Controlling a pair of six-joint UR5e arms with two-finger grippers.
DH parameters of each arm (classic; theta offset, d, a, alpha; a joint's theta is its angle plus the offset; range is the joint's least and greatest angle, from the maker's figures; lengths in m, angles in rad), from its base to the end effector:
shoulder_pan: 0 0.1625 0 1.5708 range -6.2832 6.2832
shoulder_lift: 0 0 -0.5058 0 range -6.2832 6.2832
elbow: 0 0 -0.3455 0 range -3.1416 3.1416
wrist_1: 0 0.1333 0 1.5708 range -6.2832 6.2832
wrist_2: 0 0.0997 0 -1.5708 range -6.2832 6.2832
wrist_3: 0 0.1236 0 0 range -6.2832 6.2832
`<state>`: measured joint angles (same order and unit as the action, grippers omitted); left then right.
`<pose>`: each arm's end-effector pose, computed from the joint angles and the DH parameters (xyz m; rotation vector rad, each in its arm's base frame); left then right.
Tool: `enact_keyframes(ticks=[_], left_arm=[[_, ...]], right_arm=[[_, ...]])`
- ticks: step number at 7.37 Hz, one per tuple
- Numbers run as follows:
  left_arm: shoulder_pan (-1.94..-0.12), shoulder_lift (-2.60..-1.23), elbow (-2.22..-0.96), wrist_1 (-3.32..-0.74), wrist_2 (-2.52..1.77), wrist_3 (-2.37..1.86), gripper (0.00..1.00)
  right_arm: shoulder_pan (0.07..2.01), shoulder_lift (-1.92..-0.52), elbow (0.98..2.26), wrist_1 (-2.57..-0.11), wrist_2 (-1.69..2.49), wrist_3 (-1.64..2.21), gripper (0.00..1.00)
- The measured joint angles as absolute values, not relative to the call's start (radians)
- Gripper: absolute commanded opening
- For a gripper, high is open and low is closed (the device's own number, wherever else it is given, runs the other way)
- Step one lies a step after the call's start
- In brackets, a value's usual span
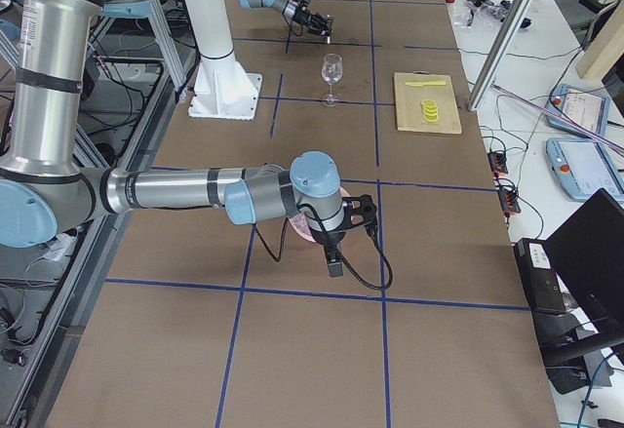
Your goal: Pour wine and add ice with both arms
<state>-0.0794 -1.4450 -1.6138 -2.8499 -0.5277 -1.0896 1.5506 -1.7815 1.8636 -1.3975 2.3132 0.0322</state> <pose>0.3550 -0.2691 0.6229 1.1563 0.7741 -0.2874 0.0425 -0.3590 0.6917 0.2241 -0.7443 -0.0834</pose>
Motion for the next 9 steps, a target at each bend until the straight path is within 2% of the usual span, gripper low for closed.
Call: enact_keyframes(ticks=[1,3,4,5,9], left_arm=[[-0.079,-1.445,-1.614,-2.85,-0.528,-1.091,0.3],[-0.079,-1.445,-1.615,-2.854,-0.528,-1.092,0.32],[-0.079,-1.444,-1.616,-2.855,-0.528,-1.092,0.27],[-0.079,-1.444,-1.617,-2.856,-0.528,-1.092,0.16],[-0.08,-1.444,-1.624,-2.87,-0.528,-1.088,0.0]], right_arm=[[1.55,-1.781,1.863,-1.397,2.313,0.032,1.0],[1.55,-1.778,1.861,-1.397,2.313,0.032,1.0],[1.55,-1.777,1.861,-1.397,2.313,0.032,1.0],[1.55,-1.777,1.861,-1.397,2.313,0.032,1.0],[1.55,-1.774,1.861,-1.397,2.313,0.033,1.0]])
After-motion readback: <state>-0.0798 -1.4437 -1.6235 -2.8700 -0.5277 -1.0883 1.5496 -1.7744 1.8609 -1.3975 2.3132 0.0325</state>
